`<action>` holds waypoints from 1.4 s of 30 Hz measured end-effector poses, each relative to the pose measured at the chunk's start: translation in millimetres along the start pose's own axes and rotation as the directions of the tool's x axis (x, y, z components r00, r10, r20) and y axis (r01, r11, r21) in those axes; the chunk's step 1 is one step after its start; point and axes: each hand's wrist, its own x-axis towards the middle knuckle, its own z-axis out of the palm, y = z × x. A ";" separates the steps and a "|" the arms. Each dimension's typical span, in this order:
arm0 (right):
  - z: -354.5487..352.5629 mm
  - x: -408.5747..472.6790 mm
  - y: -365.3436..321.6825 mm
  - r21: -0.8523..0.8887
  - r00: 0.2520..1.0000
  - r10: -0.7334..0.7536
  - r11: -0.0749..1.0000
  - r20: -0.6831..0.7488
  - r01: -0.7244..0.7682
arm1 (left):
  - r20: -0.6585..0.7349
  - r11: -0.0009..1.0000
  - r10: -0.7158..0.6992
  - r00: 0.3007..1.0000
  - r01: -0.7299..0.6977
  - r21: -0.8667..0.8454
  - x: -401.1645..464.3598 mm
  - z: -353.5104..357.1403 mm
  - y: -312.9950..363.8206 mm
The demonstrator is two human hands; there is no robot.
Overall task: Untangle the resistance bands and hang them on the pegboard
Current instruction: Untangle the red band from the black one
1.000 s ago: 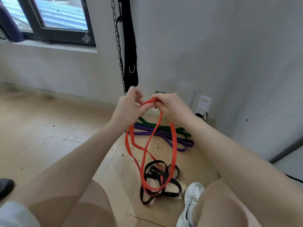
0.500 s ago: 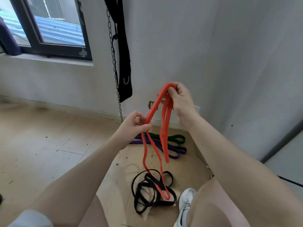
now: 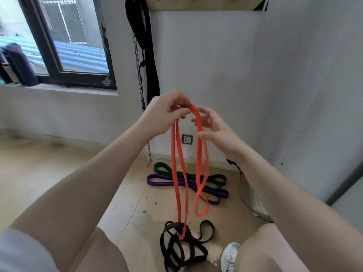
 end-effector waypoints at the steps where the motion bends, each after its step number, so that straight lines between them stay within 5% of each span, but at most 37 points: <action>1: -0.4 3.3 -9.9 0.041 0.998 -0.056 0.998 0.018 0.055 | 0.030 0.997 0.035 0.999 -0.036 0.062 3.5 0.5 3.5; 6: -2.9 28.1 -44.8 -0.022 0.975 -0.219 0.976 -0.035 0.218 | -0.130 0.991 0.092 0.987 -0.079 0.105 18.5 -6.9 16.6; 9: -5.3 46.1 -63.1 -0.174 0.945 -0.295 0.947 -0.138 0.270 | -0.234 0.993 -0.019 0.972 -0.009 -0.118 27.1 -17.4 21.7; 11: -2.6 53.6 -72.3 -0.158 0.940 -0.312 0.944 -0.135 0.291 | -0.105 0.926 -0.193 0.975 0.146 -0.348 21.6 -16.1 17.6; 14: 5.4 56.3 -68.0 -0.061 0.947 -0.274 0.962 -0.165 0.267 | 0.204 0.834 -0.347 0.915 0.401 -0.379 -10.3 3.2 -9.3; 19: -1.3 52.6 -32.6 0.266 0.951 -0.085 0.949 -0.298 0.168 | 0.358 0.686 -0.464 0.810 0.584 -0.434 -68.7 25.1 -62.1; 27: -16.1 27.8 40.7 0.152 0.907 0.184 0.979 -0.379 -0.135 | -0.074 0.796 -0.528 0.846 0.464 -0.388 -62.4 21.4 -91.7; 34: -21.9 28.8 50.7 -0.110 0.977 0.174 0.981 0.120 -0.161 | -0.333 0.944 -0.225 0.916 0.119 -0.309 9.4 5.9 -39.6; 39: -8.4 32.9 43.5 0.126 0.980 0.086 0.986 0.178 -0.110 | -0.149 0.978 -0.181 0.972 0.162 -0.133 11.3 30.9 -38.3; 42: 3.6 31.1 58.4 0.067 0.990 0.093 0.993 0.109 -0.100 | -0.014 0.957 -0.284 0.959 0.282 -0.070 -12.2 49.2 -66.2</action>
